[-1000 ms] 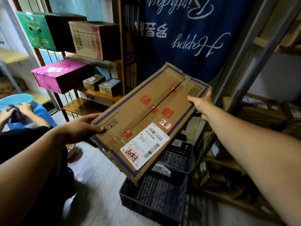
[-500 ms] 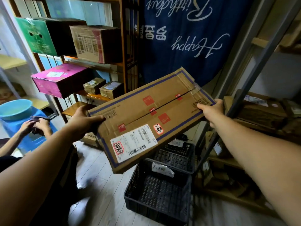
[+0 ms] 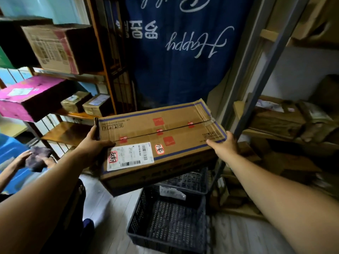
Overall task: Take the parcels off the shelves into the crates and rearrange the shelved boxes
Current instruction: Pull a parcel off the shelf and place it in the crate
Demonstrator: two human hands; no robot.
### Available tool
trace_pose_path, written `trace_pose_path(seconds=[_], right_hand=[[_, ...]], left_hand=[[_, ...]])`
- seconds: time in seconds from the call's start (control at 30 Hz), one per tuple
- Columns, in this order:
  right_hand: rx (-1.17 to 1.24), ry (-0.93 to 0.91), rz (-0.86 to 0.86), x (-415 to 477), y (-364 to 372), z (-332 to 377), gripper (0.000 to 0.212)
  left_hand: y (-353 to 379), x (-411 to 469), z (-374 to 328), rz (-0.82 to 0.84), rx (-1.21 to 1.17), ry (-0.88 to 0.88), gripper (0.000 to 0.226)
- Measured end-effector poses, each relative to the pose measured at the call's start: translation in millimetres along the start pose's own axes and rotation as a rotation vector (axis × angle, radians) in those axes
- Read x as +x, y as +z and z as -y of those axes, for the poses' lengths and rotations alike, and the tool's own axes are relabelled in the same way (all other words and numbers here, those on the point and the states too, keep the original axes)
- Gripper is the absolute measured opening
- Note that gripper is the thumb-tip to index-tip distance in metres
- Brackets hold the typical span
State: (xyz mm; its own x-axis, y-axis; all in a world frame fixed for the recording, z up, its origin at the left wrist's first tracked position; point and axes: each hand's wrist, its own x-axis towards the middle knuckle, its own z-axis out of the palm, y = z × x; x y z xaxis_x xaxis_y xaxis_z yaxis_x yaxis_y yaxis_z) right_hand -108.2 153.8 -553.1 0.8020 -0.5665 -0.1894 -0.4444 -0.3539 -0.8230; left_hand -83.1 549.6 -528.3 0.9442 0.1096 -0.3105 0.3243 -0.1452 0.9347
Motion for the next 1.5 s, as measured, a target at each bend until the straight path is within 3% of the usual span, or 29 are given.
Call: trace_pose_path(seconds=[0.13, 0.3, 0.47, 0.57, 0.77, 1.07, 1.27, 1.43, 1.5], right_hand=[[-0.033, 0.067, 0.044, 42, 3, -19, 0.093], [-0.009, 0.082, 0.023, 67, 20, -47, 0.083], [-0.096, 0.118, -0.02, 97, 48, -70, 0.095], [-0.123, 0.1, -0.056, 113, 69, -79, 0.094], [-0.136, 0.164, -0.143, 149, 122, -106, 0.095], [-0.268, 0.204, -0.174, 232, 203, -205, 0.084], [-0.364, 0.186, -0.168, 281, 247, -279, 0.076], [-0.434, 0.169, -0.139, 295, 277, -319, 0.077], [-0.441, 0.21, -0.12, 300, 288, -334, 0.079]], left_hand=[[38, 34, -10, -0.06, 0.059, 0.0, 0.034], [63, 78, -7, 0.115, 0.08, -0.032, 0.069], [92, 147, 14, 0.128, 0.226, -0.046, 0.065], [96, 204, 40, 0.149, 0.36, -0.065, 0.087], [128, 271, 65, 0.207, 0.459, 0.019, 0.065], [190, 344, 184, 0.216, 0.423, 0.081, 0.06], [230, 397, 271, 0.231, 0.42, 0.065, 0.07], [237, 424, 320, 0.263, 0.482, 0.066, 0.054], [236, 440, 335, 0.283, 0.527, 0.098, 0.064]])
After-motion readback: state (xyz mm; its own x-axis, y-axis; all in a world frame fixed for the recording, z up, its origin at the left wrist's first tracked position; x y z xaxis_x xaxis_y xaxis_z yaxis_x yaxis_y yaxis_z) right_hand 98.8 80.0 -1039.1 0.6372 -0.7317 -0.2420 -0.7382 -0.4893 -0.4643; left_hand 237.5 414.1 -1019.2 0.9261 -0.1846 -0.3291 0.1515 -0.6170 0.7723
